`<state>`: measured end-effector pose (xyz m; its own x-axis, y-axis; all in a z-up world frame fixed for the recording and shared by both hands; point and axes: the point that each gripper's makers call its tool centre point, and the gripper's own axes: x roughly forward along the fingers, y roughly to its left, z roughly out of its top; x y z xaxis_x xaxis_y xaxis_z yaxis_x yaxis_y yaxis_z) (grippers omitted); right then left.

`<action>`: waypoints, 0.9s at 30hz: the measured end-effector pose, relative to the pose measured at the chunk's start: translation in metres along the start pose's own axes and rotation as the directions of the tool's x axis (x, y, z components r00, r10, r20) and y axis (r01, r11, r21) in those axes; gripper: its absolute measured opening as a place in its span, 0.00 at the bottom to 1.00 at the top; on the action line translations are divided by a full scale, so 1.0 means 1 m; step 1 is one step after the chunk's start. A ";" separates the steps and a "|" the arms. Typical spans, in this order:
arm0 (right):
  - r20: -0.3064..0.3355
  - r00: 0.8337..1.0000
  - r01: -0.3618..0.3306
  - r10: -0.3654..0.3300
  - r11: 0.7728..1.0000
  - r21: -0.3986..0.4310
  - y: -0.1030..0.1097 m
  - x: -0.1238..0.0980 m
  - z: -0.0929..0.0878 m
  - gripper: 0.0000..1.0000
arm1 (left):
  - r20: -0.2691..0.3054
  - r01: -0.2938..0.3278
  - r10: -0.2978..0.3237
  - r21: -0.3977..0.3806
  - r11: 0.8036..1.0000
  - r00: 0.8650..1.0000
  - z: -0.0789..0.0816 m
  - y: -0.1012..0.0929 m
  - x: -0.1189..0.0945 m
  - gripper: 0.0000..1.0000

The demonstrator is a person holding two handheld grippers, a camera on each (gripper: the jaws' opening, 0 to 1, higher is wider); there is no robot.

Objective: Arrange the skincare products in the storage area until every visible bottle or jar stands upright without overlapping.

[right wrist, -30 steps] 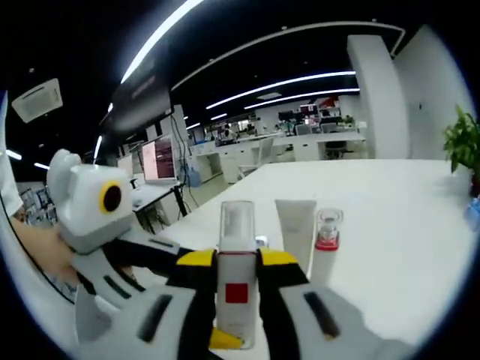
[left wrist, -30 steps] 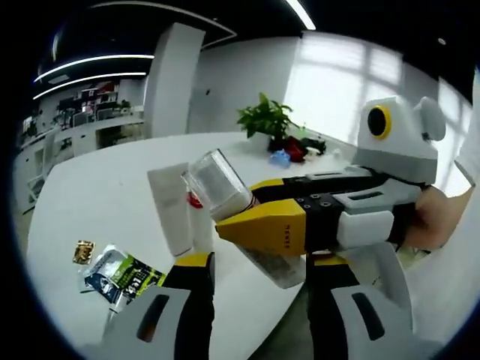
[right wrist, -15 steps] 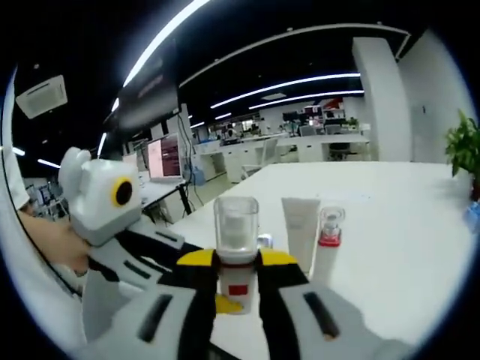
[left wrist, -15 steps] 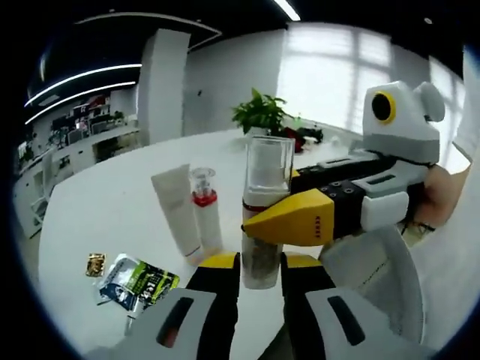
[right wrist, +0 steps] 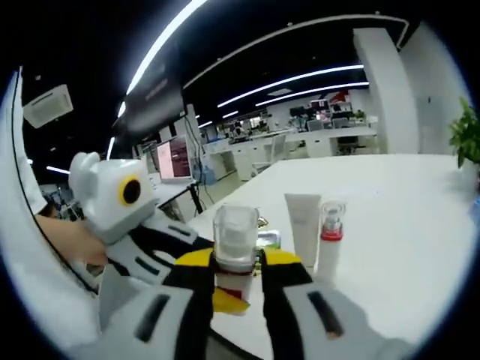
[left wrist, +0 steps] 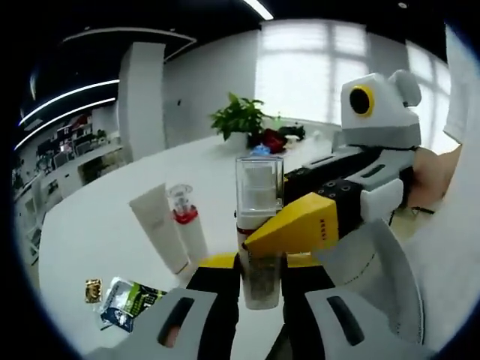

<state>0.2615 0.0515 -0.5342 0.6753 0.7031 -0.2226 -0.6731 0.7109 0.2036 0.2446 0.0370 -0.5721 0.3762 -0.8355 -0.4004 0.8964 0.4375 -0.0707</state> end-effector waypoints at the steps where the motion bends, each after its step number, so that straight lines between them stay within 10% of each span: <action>1: -0.002 1.000 -0.023 0.023 1.000 -0.003 0.000 -0.003 0.003 0.25 | 0.003 0.028 -0.028 0.001 1.000 1.000 0.000 -0.003 0.001 0.17; 13: -0.005 0.976 -0.218 0.218 0.973 -0.081 0.009 -0.024 0.020 0.23 | 0.017 0.303 -0.304 0.032 0.952 0.953 0.010 -0.024 0.006 0.17; 27: -0.151 0.988 -0.076 0.037 0.963 -0.258 -0.025 0.003 -0.026 0.22 | -0.148 0.188 -0.169 0.126 0.974 0.974 -0.024 0.002 0.040 0.16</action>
<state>0.2721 0.0356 -0.5643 0.5965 0.7192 -0.3563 -0.7772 0.6284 -0.0327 0.2559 0.0126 -0.6100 0.1803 -0.8391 -0.5132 0.9735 0.2269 -0.0290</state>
